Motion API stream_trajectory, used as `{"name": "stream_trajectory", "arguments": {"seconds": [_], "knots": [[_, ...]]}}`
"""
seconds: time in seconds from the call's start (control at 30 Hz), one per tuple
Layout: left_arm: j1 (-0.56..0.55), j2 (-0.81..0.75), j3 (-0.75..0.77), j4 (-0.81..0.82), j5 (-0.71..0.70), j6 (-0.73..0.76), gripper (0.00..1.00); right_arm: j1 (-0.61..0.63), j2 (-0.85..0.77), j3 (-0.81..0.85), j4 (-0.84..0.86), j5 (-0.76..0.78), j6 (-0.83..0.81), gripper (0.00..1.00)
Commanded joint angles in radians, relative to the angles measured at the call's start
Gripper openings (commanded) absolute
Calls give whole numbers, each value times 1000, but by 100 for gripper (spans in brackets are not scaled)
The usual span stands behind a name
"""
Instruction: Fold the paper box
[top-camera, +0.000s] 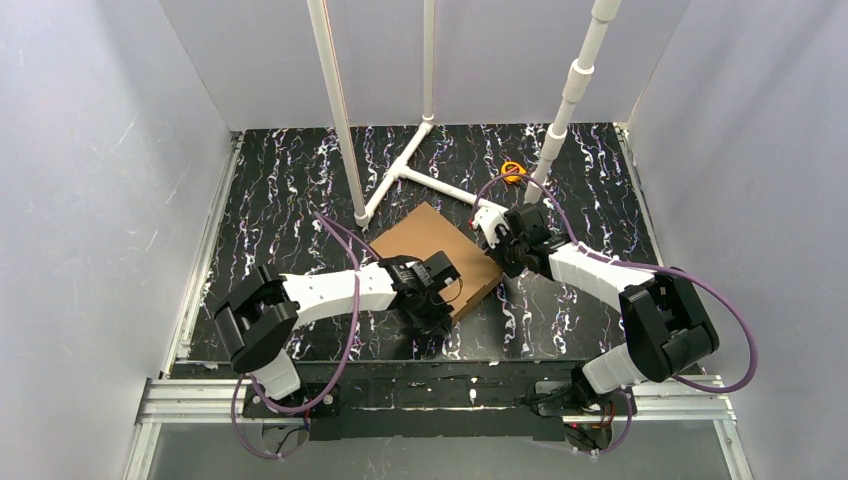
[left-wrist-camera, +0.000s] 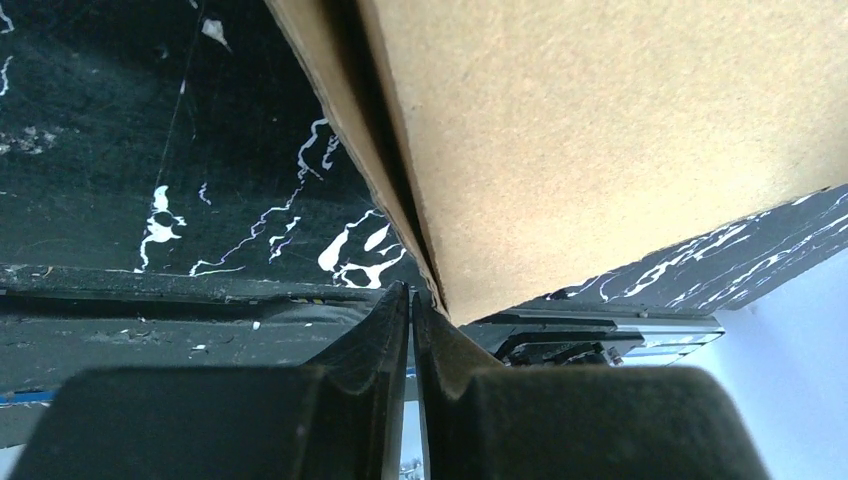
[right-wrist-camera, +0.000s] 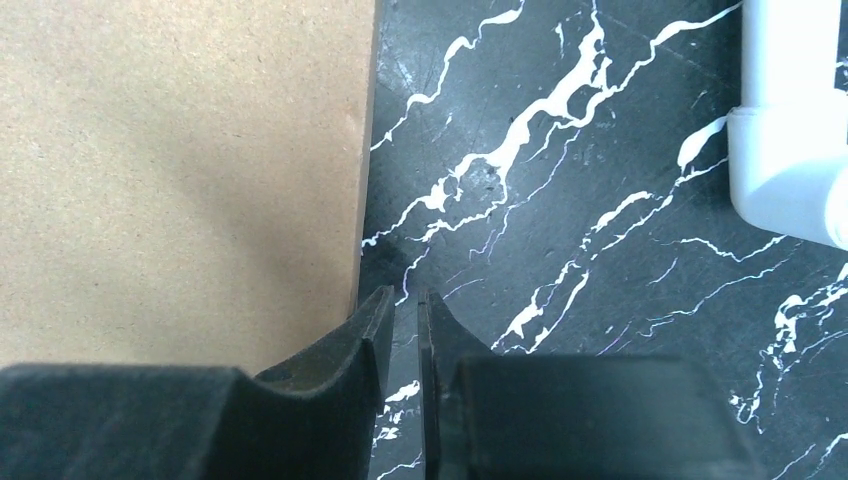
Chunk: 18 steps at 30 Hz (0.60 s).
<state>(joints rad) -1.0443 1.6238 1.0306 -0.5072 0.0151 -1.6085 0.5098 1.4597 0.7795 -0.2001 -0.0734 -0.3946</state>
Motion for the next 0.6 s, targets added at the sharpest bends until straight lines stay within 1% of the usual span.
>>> {"name": "stream_trajectory", "arguments": {"seconds": [0.0,0.03,0.1,0.2,0.27,0.33,0.37,0.43,0.57], "knots": [[52,19,95,181,-113,17,6,50,8,14,-78,-146,39,26],[54,16,99,179,-103,45,6,49,8,16,-75,-119,39,27],[61,-6,96,180,-72,149,8,37,1,19,-64,-78,40,30],[72,-70,62,162,-18,373,14,19,-20,22,-60,-59,33,38],[84,-132,10,159,56,509,17,14,-32,21,-53,-42,23,42],[101,-215,-73,204,121,626,28,12,-39,21,-47,-38,14,43],[116,-264,-118,219,144,665,32,12,-42,22,-47,-41,10,44],[148,-355,-195,229,170,691,37,12,-46,24,-46,-49,2,44],[232,-501,-283,217,156,686,39,12,-50,32,-45,-63,-9,44]]}}
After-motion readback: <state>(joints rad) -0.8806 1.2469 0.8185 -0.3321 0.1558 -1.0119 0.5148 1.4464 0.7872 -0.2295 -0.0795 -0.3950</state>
